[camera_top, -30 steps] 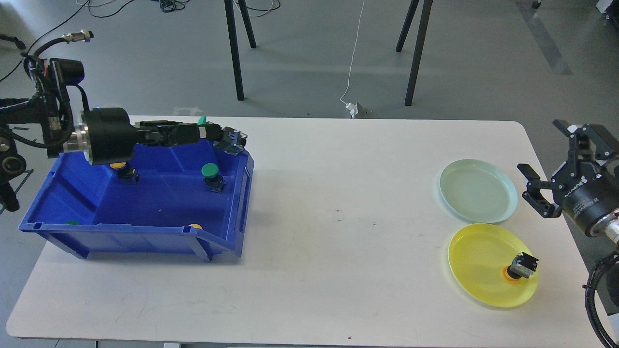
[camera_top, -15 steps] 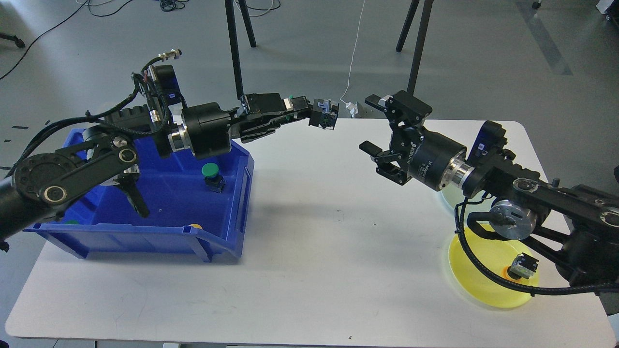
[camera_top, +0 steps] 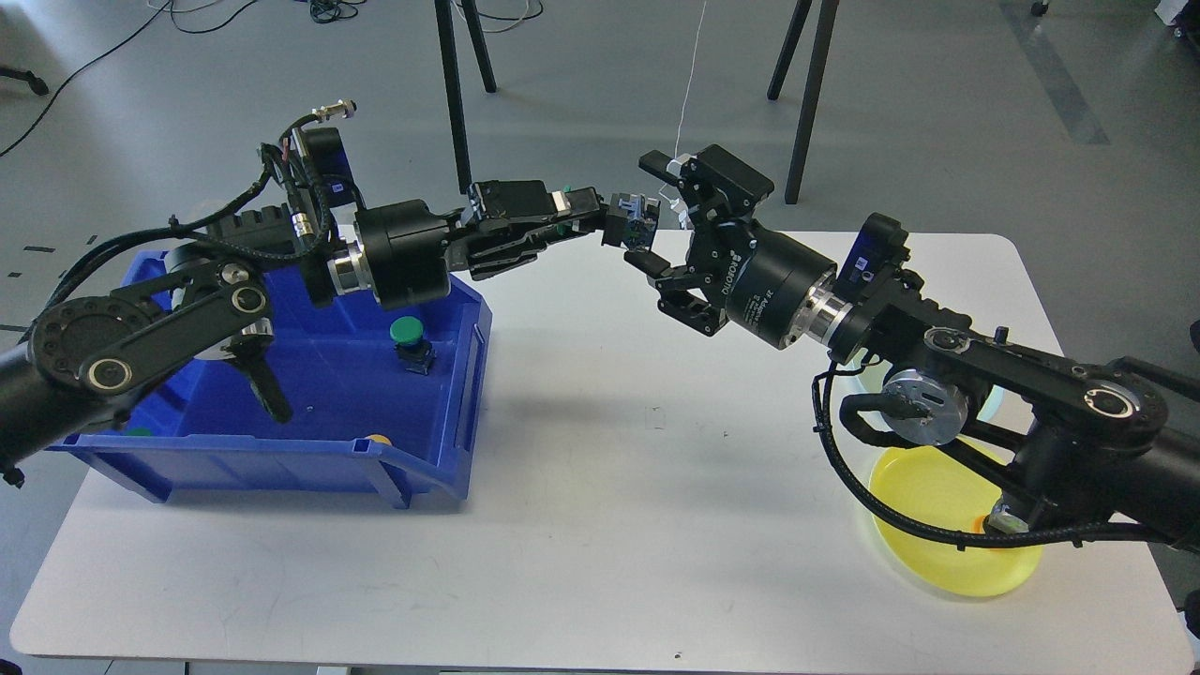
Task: Pass button and place on color plate
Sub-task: 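Lift the green button and extend it toward the right gripper, then grasp the green button with the right gripper, release with left, then lower the green button onto the pale green plate and release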
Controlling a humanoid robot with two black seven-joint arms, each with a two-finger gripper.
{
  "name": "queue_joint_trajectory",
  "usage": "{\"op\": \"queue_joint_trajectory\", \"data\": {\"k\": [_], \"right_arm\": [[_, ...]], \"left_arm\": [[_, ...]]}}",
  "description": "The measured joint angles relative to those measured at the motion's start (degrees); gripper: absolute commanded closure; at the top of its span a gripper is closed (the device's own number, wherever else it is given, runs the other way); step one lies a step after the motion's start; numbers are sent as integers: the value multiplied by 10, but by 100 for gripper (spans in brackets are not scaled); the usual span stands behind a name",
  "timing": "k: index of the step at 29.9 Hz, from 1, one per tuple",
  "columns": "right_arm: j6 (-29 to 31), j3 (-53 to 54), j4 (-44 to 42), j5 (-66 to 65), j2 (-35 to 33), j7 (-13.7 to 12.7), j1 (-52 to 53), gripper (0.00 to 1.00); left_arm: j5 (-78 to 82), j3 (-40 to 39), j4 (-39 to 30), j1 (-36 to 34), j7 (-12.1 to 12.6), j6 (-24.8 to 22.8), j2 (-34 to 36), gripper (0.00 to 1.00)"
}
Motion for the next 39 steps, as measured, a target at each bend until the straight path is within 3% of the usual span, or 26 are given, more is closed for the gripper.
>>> {"op": "queue_joint_trajectory", "data": {"k": [3, 5, 8, 10, 11, 18, 21, 23, 25, 26, 30, 39], "right_arm": [[11, -5, 0, 1, -1, 2, 4, 6], [13, -7, 0, 1, 0, 2, 7, 15], [14, -7, 0, 1, 0, 2, 11, 52], [15, -8, -1, 1, 0, 2, 11, 71], [16, -8, 0, 1, 0, 2, 11, 75], [13, -8, -1, 0, -4, 2, 12, 86], [11, -8, 0, 0, -6, 2, 12, 92], [11, -8, 0, 0, -6, 2, 12, 97], [11, -8, 0, 1, -7, 2, 12, 99], [11, -8, 0, 1, -7, 2, 12, 99], [12, -6, 1, 1, -7, 2, 12, 99], [-12, 17, 2, 1, -21, 0, -29, 99]], "left_arm": [[0, 1, 0, 0, 0, 0, 0, 89], [0, 1, 0, 0, 0, 0, 0, 89], [0, 1, 0, 0, 0, 0, 0, 89], [0, 1, 0, 0, 0, 0, 0, 88], [0, 1, 0, 0, 0, 0, 0, 88], [-1, 0, 0, -1, -1, -1, 0, 88], [-1, 0, 0, -1, -1, -1, 0, 83], [0, 1, 0, -1, -1, -1, 0, 74], [0, 1, -1, 0, 0, -1, 0, 42], [0, 1, -1, 0, 0, -1, 0, 33], [-19, 1, -1, 0, 1, -1, -1, 10], [-42, 1, 1, 0, 0, -2, 0, 7]]}}
